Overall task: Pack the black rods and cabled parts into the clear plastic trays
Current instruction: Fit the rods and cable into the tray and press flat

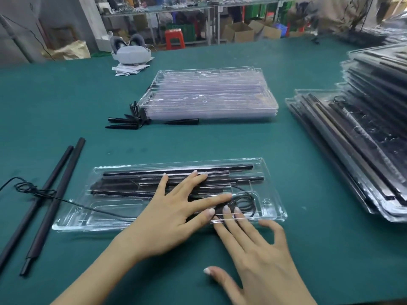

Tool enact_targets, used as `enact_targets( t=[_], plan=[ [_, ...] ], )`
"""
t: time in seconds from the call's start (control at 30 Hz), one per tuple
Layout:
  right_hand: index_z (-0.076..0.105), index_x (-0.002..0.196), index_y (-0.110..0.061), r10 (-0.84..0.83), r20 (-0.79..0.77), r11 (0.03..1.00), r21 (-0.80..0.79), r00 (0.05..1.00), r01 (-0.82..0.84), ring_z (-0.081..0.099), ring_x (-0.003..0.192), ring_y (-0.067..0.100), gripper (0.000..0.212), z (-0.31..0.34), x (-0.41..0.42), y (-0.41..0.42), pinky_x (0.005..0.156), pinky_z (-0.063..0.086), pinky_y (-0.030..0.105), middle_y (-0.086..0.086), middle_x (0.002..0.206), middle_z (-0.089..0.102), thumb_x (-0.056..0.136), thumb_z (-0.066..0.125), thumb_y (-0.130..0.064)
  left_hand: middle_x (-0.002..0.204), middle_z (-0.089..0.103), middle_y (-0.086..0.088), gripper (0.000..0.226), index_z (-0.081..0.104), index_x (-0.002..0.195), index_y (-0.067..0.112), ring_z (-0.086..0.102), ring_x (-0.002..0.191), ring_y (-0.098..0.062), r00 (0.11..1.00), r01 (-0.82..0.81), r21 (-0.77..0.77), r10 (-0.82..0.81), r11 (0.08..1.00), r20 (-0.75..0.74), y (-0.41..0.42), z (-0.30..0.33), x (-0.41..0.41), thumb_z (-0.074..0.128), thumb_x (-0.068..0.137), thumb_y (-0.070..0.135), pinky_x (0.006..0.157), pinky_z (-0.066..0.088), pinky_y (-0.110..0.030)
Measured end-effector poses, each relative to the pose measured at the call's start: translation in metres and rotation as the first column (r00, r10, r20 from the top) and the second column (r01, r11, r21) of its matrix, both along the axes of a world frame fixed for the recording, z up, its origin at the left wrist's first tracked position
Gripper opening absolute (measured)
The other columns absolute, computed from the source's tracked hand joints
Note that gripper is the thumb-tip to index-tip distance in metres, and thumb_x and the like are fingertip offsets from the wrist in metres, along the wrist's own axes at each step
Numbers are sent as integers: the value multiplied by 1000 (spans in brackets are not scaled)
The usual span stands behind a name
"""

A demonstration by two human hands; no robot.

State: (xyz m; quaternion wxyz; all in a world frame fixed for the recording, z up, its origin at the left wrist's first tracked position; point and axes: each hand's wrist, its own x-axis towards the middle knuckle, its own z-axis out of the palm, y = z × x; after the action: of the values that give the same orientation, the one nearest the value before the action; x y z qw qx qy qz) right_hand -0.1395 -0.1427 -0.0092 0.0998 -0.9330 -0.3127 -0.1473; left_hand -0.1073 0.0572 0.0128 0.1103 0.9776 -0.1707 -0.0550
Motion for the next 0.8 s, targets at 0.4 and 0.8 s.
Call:
enact_targets(
  t=[0.4,0.8],
  plan=[
    [74,106,-20,47,91,922,380,995,-78,64,104,5,34,63,17,-51,89,46,21,-7,113,69,96,44,-32,156,-13,19,43,-4,131,74,-26,138,5,999,43,41,-44,998,31,4,-5,0,4,88,70,112,-16,-54],
    [-13,150,-33,-11,-316,980,-193,949,-53,-24,143,8,54,15,85,3,117,-14,46,-2,158,-21,99,4,-43,153,-17,27,40,7,129,74,-25,138,7,999,21,-27,-20,999,35,1,-6,-3,2,90,65,113,-19,-51]
  ],
)
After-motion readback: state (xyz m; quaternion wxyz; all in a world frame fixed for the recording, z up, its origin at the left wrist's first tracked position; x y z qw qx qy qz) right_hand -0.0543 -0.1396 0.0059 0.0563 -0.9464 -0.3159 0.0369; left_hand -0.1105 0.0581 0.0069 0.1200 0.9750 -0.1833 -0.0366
